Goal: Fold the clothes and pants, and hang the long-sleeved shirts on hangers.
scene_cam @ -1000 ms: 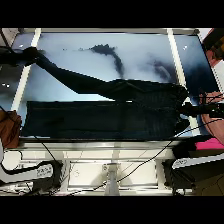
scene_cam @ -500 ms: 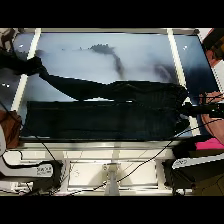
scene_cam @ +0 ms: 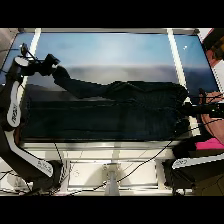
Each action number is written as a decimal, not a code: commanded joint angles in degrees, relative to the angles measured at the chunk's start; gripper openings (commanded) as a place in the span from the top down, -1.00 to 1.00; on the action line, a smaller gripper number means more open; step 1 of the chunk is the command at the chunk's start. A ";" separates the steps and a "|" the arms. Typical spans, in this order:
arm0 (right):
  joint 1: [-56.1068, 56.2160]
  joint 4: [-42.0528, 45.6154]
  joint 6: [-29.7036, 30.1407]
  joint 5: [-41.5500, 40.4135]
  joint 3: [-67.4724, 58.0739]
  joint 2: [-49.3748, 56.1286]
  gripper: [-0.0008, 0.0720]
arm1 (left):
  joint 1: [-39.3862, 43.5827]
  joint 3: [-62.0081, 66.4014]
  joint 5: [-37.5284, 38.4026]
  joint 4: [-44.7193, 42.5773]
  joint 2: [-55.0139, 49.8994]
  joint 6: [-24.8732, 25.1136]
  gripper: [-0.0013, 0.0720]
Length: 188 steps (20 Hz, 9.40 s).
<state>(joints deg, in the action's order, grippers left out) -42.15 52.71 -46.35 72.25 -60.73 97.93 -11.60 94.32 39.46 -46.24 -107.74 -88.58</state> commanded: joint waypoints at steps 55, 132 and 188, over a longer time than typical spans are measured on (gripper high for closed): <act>0.00 -3.80 -2.16 3.61 0.00 -0.09 0.88 | -11.96 -0.04 16.17 -12.52 16.28 4.57 0.86; 0.00 -15.21 -7.34 -10.54 0.02 -2.10 0.88 | -16.15 -0.09 25.05 -23.80 3.06 -1.29 0.85; -1.46 25.44 -23.28 4.85 -6.23 -21.14 -0.21 | -27.23 -0.07 41.97 -37.51 28.92 10.01 -0.15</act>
<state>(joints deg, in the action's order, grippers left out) -42.76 72.31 -64.10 72.27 -67.57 78.52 -37.89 94.30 84.73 -86.37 -82.81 -79.48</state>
